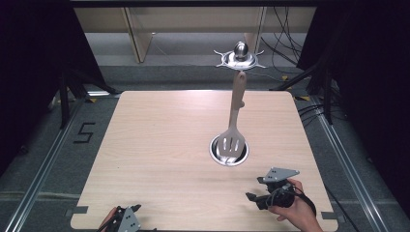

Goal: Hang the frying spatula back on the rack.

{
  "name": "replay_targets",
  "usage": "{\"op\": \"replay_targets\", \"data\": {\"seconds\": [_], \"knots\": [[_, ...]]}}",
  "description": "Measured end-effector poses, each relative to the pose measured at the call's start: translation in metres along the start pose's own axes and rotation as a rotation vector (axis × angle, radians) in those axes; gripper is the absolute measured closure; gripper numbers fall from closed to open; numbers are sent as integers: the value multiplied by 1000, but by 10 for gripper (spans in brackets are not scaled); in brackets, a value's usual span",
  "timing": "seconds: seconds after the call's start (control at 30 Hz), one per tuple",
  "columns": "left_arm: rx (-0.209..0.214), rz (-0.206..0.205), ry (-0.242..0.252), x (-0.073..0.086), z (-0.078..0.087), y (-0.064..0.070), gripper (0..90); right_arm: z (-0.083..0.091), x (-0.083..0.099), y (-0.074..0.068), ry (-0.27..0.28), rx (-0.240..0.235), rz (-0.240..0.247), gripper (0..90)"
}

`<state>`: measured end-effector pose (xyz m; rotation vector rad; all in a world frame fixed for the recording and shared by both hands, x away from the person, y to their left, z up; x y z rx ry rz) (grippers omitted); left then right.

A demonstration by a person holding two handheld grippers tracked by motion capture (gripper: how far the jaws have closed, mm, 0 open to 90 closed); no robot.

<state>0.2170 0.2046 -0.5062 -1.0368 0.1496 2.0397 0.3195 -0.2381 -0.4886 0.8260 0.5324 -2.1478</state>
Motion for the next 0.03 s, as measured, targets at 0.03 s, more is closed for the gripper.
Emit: {"op": "replay_targets", "data": {"seconds": [0.03], "knots": [[2,0,0,0,0,0,150,1,0,-1,-7,2,-11,282]]}}
Point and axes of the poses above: each handheld gripper's, and its own axes: z roughly backward along the jaws, x roughly out of its underside, y roughly to its right, the point moved 1 cm from there along -z, roughly forward along the jaws, and after that the axes turned 3 degrees about -x, right-handed, at the moved point
